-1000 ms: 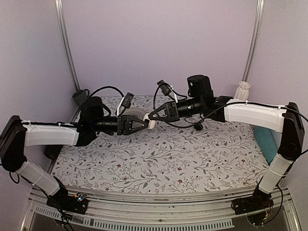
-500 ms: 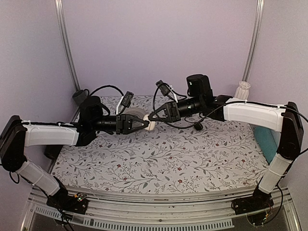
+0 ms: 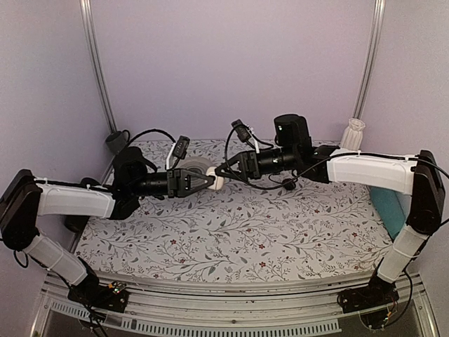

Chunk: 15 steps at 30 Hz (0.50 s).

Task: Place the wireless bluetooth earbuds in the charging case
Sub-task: Pass from the right arm to the left, then open the charging case.

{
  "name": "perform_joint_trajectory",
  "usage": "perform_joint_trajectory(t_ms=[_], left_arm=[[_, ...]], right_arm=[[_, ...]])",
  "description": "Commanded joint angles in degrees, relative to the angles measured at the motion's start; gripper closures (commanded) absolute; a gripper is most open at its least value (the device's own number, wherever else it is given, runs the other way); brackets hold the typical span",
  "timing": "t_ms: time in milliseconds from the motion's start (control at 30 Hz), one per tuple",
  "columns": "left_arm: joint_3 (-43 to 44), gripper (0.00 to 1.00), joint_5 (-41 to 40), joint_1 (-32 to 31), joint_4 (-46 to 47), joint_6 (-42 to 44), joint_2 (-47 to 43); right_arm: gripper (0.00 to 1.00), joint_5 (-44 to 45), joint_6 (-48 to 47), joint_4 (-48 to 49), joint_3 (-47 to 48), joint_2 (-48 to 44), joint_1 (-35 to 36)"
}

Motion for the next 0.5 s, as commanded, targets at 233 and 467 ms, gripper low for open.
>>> perform_joint_trajectory(t_ms=[233,467], left_arm=[[-5.07,1.00,-9.84,1.05,14.34,-8.06,-1.27],[-5.85,1.00,-10.62,1.13,21.06,-12.35,0.16]], right_arm=[[0.15,10.58,11.12,15.24,-11.33,-7.18,0.20],[0.14,14.09,11.60,15.53,-10.03,-6.43,2.21]])
